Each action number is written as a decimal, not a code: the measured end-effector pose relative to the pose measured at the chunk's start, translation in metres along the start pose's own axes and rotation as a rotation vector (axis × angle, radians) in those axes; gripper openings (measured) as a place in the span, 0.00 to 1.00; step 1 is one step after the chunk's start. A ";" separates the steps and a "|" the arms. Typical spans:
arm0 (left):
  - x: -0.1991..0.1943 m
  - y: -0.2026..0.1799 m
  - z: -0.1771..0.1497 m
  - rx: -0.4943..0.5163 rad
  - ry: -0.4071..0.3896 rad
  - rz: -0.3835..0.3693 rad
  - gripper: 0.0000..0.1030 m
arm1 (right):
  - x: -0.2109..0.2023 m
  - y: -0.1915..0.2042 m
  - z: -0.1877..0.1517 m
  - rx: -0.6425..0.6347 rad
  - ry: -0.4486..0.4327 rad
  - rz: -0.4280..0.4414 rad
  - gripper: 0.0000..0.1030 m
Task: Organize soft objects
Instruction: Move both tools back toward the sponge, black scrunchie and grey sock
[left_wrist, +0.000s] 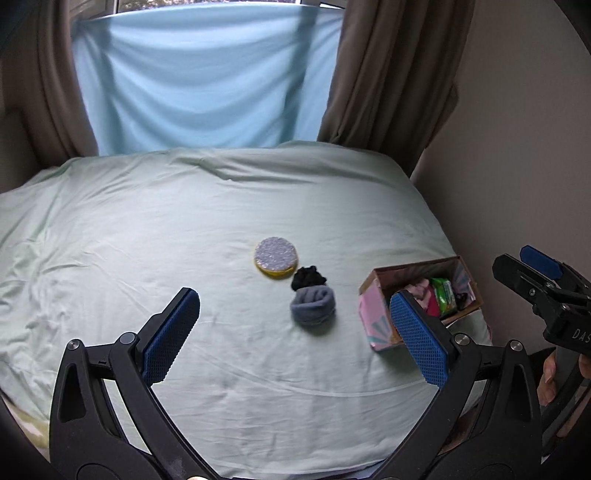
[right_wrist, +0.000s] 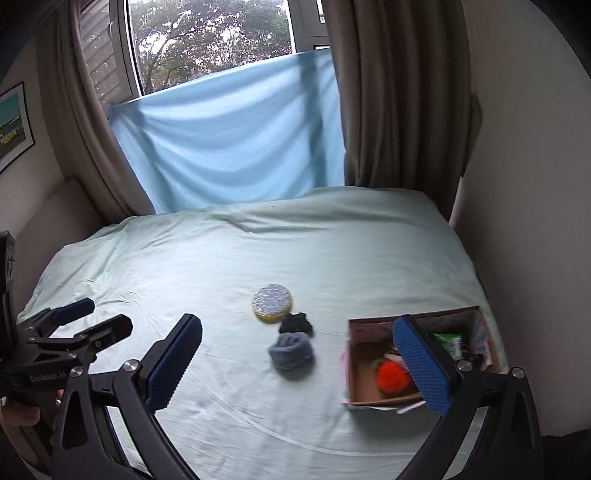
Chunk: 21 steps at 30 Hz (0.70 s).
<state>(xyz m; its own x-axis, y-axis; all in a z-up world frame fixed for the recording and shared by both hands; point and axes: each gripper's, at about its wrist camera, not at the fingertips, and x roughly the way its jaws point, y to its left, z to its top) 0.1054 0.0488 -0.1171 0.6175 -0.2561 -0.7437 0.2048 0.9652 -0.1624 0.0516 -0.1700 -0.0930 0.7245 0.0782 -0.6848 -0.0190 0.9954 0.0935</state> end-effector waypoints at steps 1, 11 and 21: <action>0.001 0.009 0.001 0.004 0.003 -0.003 1.00 | 0.004 0.006 -0.001 0.004 0.002 0.000 1.00; 0.051 0.063 0.031 0.095 0.073 -0.071 0.99 | 0.051 0.051 -0.010 0.062 0.061 -0.059 1.00; 0.164 0.072 0.066 0.205 0.183 -0.114 0.99 | 0.138 0.060 -0.019 0.120 0.150 -0.102 1.00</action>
<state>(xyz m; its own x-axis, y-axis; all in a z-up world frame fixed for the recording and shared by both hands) 0.2713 0.0731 -0.2077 0.4382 -0.3308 -0.8358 0.4257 0.8953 -0.1311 0.1375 -0.0987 -0.1962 0.6075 -0.0067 -0.7943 0.1383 0.9856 0.0975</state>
